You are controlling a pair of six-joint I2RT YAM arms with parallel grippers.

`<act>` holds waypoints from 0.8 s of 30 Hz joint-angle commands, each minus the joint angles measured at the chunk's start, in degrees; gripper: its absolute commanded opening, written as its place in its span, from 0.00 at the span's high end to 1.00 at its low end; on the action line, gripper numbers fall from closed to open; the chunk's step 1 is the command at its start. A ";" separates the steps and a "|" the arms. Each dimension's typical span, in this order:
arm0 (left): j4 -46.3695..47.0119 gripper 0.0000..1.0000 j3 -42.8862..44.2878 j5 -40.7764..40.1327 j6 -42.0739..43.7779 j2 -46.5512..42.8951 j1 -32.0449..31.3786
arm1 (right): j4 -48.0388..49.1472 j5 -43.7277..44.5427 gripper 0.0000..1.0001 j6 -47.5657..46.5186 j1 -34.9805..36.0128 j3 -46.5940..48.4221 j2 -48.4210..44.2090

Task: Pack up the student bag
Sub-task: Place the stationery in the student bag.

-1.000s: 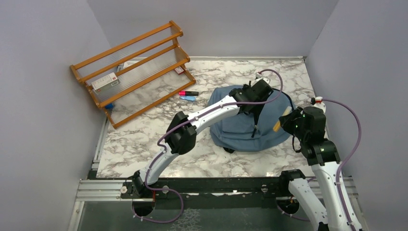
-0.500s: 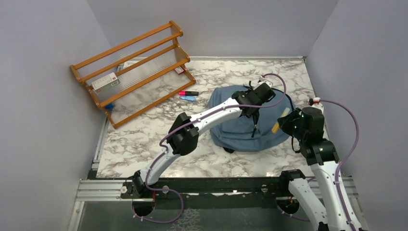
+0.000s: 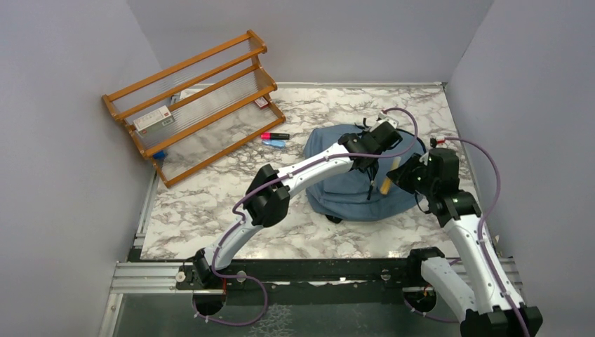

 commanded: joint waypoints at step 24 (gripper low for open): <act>2.68 1.00 -5.83 1.80 -3.92 -9.50 -0.29 | 28.61 -8.54 0.99 -1.28 -1.51 -0.50 19.21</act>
